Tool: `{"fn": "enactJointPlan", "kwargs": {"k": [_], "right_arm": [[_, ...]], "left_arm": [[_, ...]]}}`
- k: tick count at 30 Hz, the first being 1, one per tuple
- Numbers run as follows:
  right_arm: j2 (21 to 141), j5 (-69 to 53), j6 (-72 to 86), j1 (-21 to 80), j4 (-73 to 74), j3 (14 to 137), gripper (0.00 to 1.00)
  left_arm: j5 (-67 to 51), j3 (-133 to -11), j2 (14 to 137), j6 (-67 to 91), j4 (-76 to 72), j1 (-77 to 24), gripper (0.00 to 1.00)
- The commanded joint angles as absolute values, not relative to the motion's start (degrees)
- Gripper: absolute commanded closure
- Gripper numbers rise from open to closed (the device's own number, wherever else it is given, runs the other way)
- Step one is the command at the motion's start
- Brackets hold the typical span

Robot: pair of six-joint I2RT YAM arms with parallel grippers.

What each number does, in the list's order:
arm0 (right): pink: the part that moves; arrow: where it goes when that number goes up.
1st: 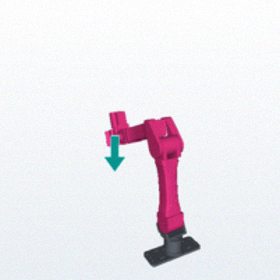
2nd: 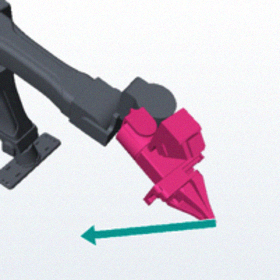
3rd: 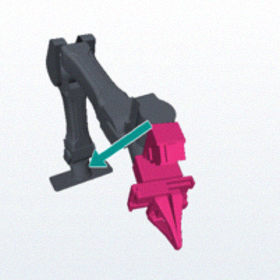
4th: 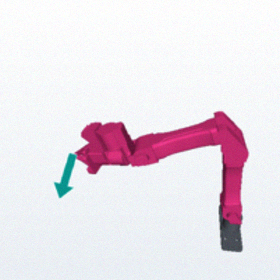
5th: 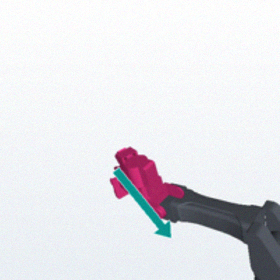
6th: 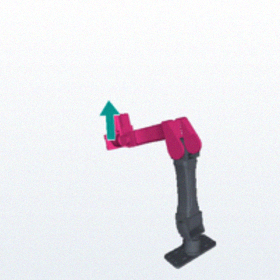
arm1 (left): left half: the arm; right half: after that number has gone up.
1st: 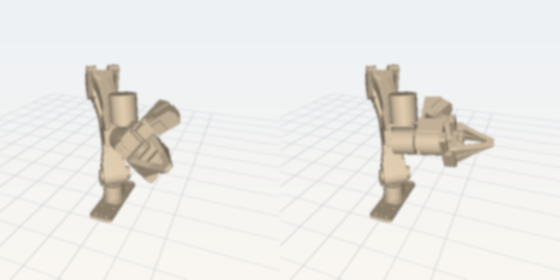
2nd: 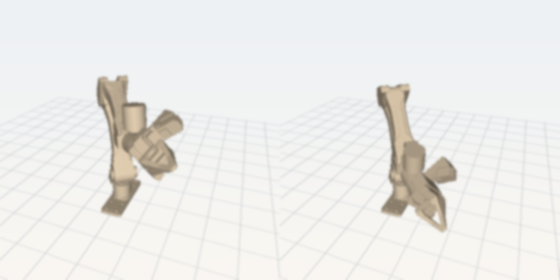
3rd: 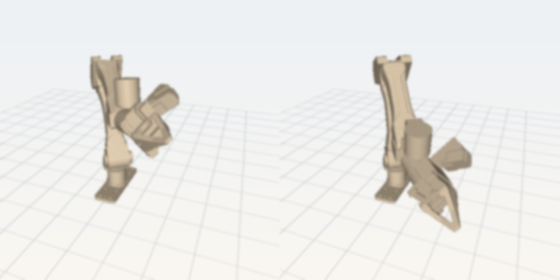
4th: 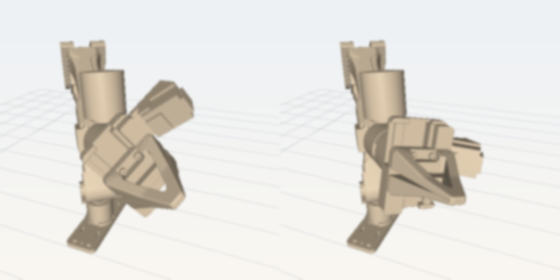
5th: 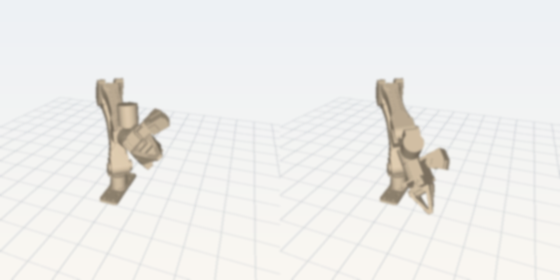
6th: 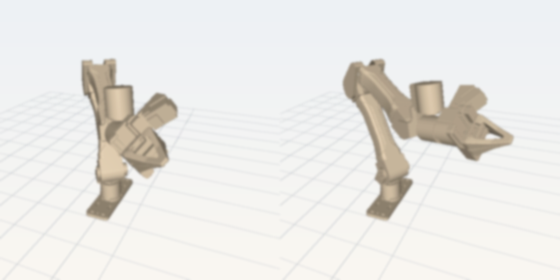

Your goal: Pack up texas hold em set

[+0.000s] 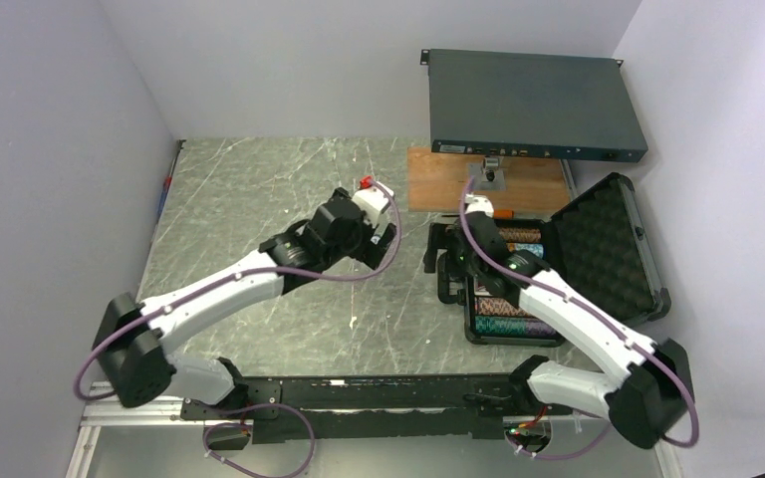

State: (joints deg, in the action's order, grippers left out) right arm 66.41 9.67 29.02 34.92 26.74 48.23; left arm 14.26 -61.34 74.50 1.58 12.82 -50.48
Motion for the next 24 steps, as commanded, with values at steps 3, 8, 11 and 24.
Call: {"fn": "enactJointPlan", "kwargs": {"k": [3,8,11,24], "right_arm": [[57.6,23.6,34.5,34.5,26.9,44.3,0.0],[60.5,26.7,35.1,34.5,31.9,45.6,0.0],[62.6,28.2,34.6,34.6,33.1,46.5,0.0],[61.4,16.5,29.5,34.6,26.3,42.3,0.0]], "left_arm": [[11.2,-68.1,87.9,10.2,17.6,-42.9,0.01],[6.6,-75.8,101.3,17.6,23.4,-36.4,0.01],[5.9,-80.9,107.1,19.1,25.4,-35.1,0.02],[9.3,-94.1,121.1,27.7,29.4,-36.4,0.23]]}}
